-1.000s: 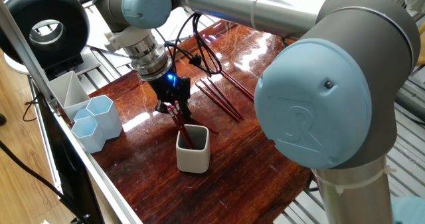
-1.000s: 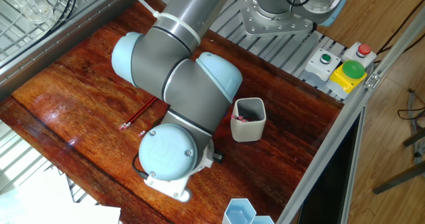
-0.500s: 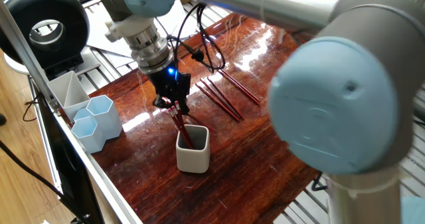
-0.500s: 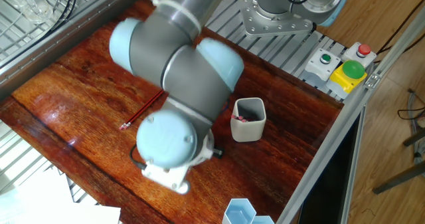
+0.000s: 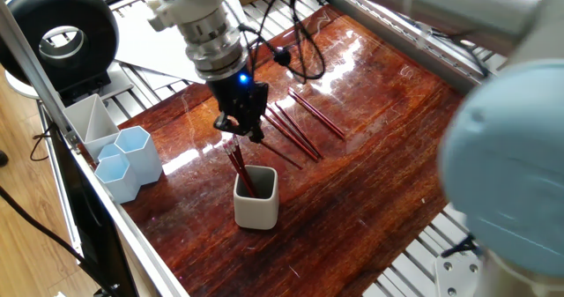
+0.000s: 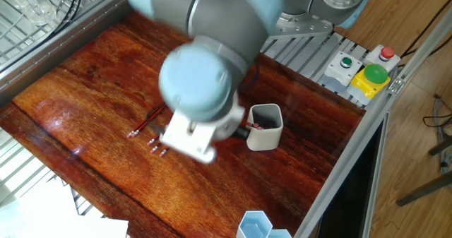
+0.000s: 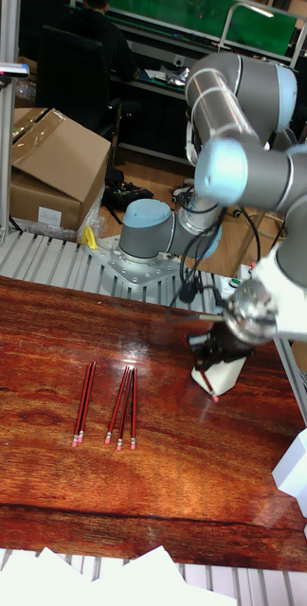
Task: Put the pen into the pen holder
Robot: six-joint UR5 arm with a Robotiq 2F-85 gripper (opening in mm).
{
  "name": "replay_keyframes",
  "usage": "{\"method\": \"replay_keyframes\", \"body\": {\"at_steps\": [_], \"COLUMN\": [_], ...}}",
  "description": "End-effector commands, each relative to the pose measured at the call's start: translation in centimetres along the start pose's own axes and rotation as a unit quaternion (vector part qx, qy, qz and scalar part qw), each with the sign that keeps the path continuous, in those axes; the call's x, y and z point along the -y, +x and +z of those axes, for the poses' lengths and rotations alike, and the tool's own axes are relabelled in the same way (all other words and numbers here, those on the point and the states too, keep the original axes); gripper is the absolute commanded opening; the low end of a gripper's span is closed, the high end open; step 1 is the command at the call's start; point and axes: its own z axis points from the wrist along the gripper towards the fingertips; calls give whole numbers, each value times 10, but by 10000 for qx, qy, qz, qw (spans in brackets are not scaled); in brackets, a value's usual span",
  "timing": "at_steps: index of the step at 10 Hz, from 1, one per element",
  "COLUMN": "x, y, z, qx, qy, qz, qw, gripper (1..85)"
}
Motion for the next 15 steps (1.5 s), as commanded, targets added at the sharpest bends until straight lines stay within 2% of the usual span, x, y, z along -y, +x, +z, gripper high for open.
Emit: {"method": "replay_keyframes", "body": {"at_steps": [1, 2, 3, 4, 5, 6, 7, 8, 9, 10, 11, 12, 13, 14, 15], "x": [-11, -12, -5, -8, -20, -24, -20, -19, -28, -33, -29, -21, -18, -23, -32], "y": [-4, -25, -33, -38, -37, -24, -8, 16, 29, 40, 44, 44, 22, -2, -5], "z": [-12, -15, -17, -18, -18, -16, -28, -60, -72, -76, -78, -74, -61, -46, -47], "qx": [493, 897, 1037, 1135, 1128, 881, 712, 593, 667, 725, 735, 642, 649, 633, 707], "qy": [-208, -216, -101, -157, -382, -459, -395, -363, -329, -251, -156, -22, -145, -358, -532], "qz": [-243, -255, -40, -36, -156, -214, -254, -222, -114, -27, -21, -11, -125, -268, -310], "qw": [9983, 9954, 9946, 9934, 9928, 9948, 9964, 9973, 9972, 9970, 9972, 9979, 9977, 9970, 9956], "gripper": [10, 10, 10, 10, 10, 10, 10, 10, 10, 10, 10, 10, 10, 10, 10]}}
